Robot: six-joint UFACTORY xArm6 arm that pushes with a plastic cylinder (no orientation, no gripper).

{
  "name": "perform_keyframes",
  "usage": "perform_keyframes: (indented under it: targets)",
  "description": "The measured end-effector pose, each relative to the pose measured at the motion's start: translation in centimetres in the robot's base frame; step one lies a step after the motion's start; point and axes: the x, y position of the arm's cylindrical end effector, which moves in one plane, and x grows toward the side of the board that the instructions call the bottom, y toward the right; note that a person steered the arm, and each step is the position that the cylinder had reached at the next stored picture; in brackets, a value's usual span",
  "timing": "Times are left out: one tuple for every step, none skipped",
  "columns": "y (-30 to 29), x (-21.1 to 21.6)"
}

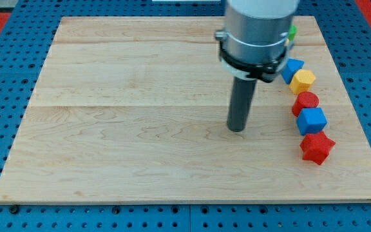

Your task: Push the blue cube slightly to the right side of the board

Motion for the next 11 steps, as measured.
perform_keyframes:
  targets:
    - [0.4,0.0]
    - [0.4,0.0]
    - [1.5,0.0]
    - [3.4,0.0]
    - [3.7,0.0]
    - [5.8,0.0]
    - [6.1,0.0]
    - [8.7,0.0]
    - [10.2,0.0]
    - [10.2,0.0]
    - [11.0,0.0]
